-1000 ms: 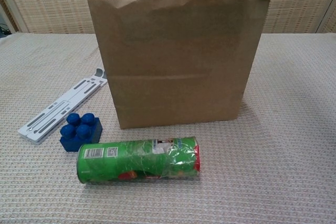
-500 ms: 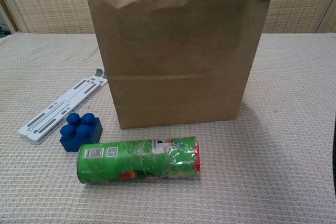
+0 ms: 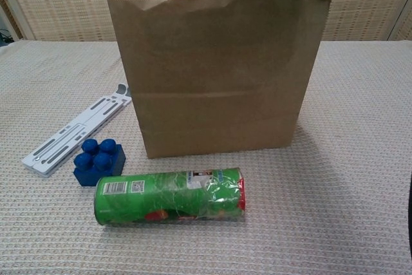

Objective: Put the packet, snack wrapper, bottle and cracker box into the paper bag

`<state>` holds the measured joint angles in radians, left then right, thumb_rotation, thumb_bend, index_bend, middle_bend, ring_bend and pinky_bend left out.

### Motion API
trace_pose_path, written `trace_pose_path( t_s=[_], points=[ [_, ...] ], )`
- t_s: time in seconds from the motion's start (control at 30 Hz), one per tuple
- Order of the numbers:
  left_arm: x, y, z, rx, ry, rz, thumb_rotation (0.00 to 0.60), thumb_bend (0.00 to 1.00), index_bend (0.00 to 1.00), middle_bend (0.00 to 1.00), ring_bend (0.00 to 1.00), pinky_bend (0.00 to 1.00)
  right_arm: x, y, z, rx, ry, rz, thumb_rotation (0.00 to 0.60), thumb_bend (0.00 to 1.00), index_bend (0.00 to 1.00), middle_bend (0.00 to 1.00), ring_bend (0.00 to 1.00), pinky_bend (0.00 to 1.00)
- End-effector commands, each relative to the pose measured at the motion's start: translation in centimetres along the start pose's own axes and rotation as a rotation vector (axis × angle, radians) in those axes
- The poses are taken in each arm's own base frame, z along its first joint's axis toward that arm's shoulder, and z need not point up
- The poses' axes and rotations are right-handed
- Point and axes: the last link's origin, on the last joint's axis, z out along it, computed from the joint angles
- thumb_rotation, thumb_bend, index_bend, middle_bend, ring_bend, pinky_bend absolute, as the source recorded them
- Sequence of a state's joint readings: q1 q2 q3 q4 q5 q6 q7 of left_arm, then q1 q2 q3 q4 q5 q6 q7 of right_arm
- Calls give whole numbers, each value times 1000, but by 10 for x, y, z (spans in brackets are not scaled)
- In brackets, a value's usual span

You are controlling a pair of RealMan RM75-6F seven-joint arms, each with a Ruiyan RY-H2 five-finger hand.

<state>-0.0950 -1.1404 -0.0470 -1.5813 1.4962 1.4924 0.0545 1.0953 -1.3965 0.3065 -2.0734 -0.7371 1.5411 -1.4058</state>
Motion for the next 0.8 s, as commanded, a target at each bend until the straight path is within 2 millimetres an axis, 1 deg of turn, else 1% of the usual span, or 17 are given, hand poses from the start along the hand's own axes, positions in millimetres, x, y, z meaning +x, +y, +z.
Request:
trace_pose_path(
  t_s=[0.03,0.13,0.43,0.57,0.67,0.77,0.8],
  points=[
    [0,0,0,1,0,0,600,370,24,0,0,0,2,3,-1,-3,5,8,600,57,0,66,26,217],
    [0,0,0,1,0,2,600,370,24,0,0,0,3,4,-2,-6,14,16,600,43,0,43,8,189],
    [0,0,0,2,1,4,600,370,24,0,0,0,4,10,-6,-16,23,50,600,38,0,28,0,182],
    [0,0,0,2,1,3,600,370,24,0,0,0,6,18,-11,-32,36,80,600,38,0,28,0,178],
    [0,0,0,2,1,3,600,370,24,0,0,0,5,31,-21,-59,38,115,600,37,0,28,0,170],
    [0,0,0,2,1,4,600,371,24,0,0,0,-2,53,-38,-94,42,147,600,37,0,28,0,158],
    [0,0,0,2,2,4,600,371,24,0,0,0,-7,64,-47,-108,35,163,600,37,0,28,0,153]
  ],
)
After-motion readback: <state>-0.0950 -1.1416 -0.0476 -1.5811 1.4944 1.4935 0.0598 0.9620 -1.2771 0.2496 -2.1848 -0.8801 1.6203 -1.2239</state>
